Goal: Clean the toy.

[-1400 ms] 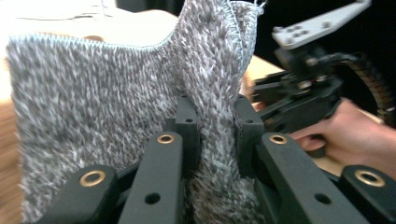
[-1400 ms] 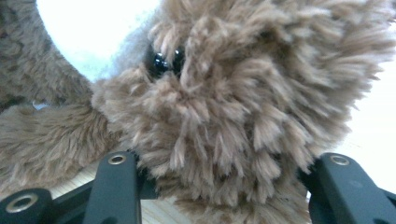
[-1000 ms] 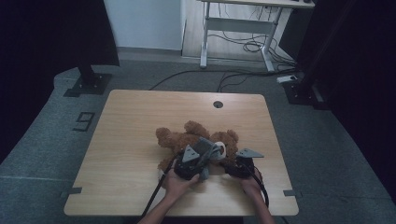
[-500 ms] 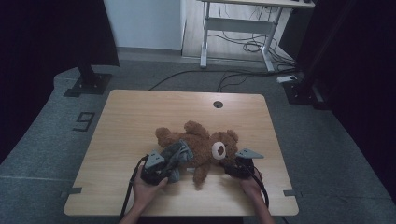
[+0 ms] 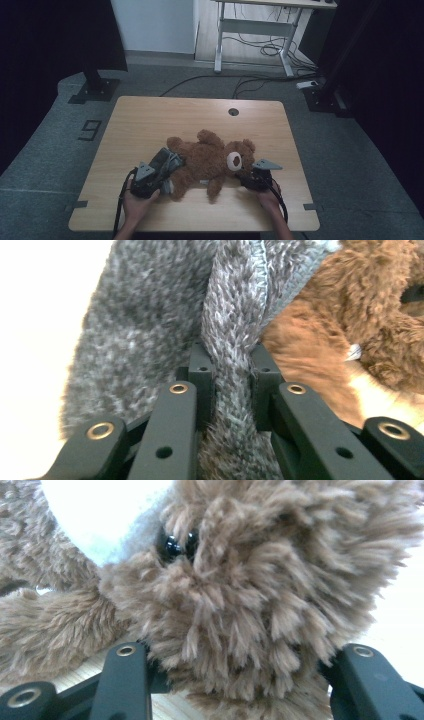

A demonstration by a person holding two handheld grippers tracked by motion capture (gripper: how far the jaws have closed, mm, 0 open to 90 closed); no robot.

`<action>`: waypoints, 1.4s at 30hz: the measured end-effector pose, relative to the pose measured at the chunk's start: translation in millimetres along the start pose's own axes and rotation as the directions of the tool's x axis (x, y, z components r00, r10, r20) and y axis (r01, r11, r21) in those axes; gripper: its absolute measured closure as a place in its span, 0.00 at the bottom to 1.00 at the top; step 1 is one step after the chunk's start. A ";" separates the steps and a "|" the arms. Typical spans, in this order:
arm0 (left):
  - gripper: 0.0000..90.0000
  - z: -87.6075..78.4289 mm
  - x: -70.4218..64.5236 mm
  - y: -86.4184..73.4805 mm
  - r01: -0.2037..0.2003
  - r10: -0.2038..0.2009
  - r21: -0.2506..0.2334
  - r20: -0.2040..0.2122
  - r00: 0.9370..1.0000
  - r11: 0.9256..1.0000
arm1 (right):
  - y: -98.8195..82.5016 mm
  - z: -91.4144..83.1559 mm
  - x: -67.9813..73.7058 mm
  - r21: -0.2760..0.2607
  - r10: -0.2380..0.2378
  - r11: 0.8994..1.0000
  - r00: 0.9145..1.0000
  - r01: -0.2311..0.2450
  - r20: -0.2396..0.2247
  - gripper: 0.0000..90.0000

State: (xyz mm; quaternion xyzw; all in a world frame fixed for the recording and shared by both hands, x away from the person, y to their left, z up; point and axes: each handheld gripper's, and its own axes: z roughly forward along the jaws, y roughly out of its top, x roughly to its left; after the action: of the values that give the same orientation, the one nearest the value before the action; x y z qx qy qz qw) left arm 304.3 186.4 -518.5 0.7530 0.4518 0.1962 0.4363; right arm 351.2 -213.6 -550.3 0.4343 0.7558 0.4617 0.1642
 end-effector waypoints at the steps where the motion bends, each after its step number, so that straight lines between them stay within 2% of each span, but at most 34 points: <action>1: 0.85 -0.2 1.2 -1.4 0.009 -0.009 -0.008 0.007 1.000 1.000 | 0.0 0.0 0.0 0.000 0.000 1.000 1.000 0.000 0.000 0.52; 3: 0.85 -1.7 0.5 -0.9 0.016 -0.016 -0.022 0.021 1.000 1.000 | 0.1 0.1 -0.3 0.000 0.001 1.000 1.000 -0.001 -0.001 0.52; 5: 0.85 -10.2 -7.8 9.9 0.003 0.000 -0.070 0.039 0.999 0.998 | 0.1 0.2 -0.3 0.000 0.001 1.000 1.000 -0.001 0.000 0.52; 6: 0.85 -10.2 -7.8 9.9 0.003 0.000 -0.070 0.039 0.999 0.998 | 0.1 0.2 -0.3 0.000 0.001 1.000 1.000 -0.001 0.000 0.52; 8: 0.85 -16.9 -20.5 23.2 -0.023 0.031 -0.122 0.061 0.998 0.992 | 0.1 0.2 -0.1 0.000 0.003 1.000 1.000 -0.003 0.001 0.52; 12: 0.85 -14.9 -48.0 50.5 -0.079 0.099 -0.161 0.119 0.988 0.984 | 0.1 0.3 0.3 -0.001 0.002 1.000 1.000 -0.002 0.004 0.52; 13: 0.85 -6.8 -63.3 66.1 -0.105 0.129 -0.167 0.141 0.982 0.980 | 0.1 0.2 0.4 -0.001 0.002 1.000 1.000 -0.002 0.004 0.52; 14: 0.85 -6.8 -63.3 66.1 -0.105 0.129 -0.167 0.141 0.982 0.980 | 0.1 0.2 0.4 -0.001 0.002 1.000 1.000 -0.002 0.004 0.52; 15: 0.85 6.0 -79.5 82.2 -0.135 0.161 -0.161 0.156 0.975 0.978 | 0.1 0.2 0.4 -0.001 0.001 1.000 1.000 -0.001 0.005 0.52; 16: 0.85 6.0 -79.5 82.2 -0.135 0.161 -0.161 0.156 0.975 0.978 | 0.1 0.3 0.3 -0.002 0.000 1.000 1.000 0.000 0.006 0.52; 18: 0.85 24.1 -98.4 100.8 -0.182 0.204 -0.140 0.163 0.965 0.973 | 0.1 0.3 0.3 -0.001 0.001 1.000 1.000 -0.001 0.006 0.52; 19: 0.85 32.5 -105.2 108.7 -0.193 0.213 -0.129 0.167 0.963 0.973 | 0.0 0.2 0.5 -0.001 0.000 1.000 1.000 0.000 0.006 0.52; 23: 0.85 62.5 -123.6 131.6 -0.214 0.227 -0.087 0.186 0.956 0.973 | -0.2 -0.2 0.7 0.000 -0.004 1.000 1.000 0.004 0.007 0.52; 25: 0.85 82.4 -132.3 140.5 -0.212 0.217 -0.049 0.204 0.955 0.976 | -0.1 -0.2 0.7 0.000 -0.001 1.000 1.000 0.001 0.006 0.52; 26: 0.85 82.4 -132.3 140.5 -0.212 0.217 -0.049 0.204 0.955 0.976 | -0.1 -0.2 0.7 0.000 -0.002 1.000 1.000 0.002 0.007 0.52; 29: 0.85 97.0 -142.4 145.4 -0.212 0.214 -0.034 0.215 0.953 0.977 | -0.1 -0.1 0.6 0.000 0.000 1.000 1.000 0.000 0.006 0.52; 33: 0.85 113.1 -155.3 150.4 -0.228 0.225 -0.017 0.241 0.944 0.974 | -0.2 -0.2 0.8 0.000 -0.001 1.000 1.000 0.001 0.008 0.52; 35: 0.85 121.0 -158.8 148.1 -0.241 0.231 0.010 0.252 0.940 0.970 | -0.3 -0.3 1.0 0.001 0.001 1.000 1.000 -0.001 0.009 0.52; 36: 0.85 124.7 -158.7 145.9 -0.239 0.225 0.025 0.255 0.940 0.971 | -0.3 -0.2 1.0 0.001 0.005 1.000 1.000 -0.005 0.009 0.52; 39: 0.85 126.3 -152.3 143.3 -0.204 0.188 0.032 0.264 0.946 0.979 | -0.3 0.2 0.9 0.006 0.006 1.000 1.000 -0.006 0.011 0.52; 42: 0.85 123.5 -148.9 142.7 -0.220 0.204 0.043 0.237 0.950 0.974 | -0.4 0.3 1.9 0.005 -0.002 1.000 1.000 0.002 0.017 0.52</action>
State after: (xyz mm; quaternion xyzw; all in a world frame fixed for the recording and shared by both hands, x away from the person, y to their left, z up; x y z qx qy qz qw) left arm 385.5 -29.8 -451.7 0.8294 0.3209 0.1376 0.4361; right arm 350.1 -212.0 -550.5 0.4380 0.7560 0.4558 0.1699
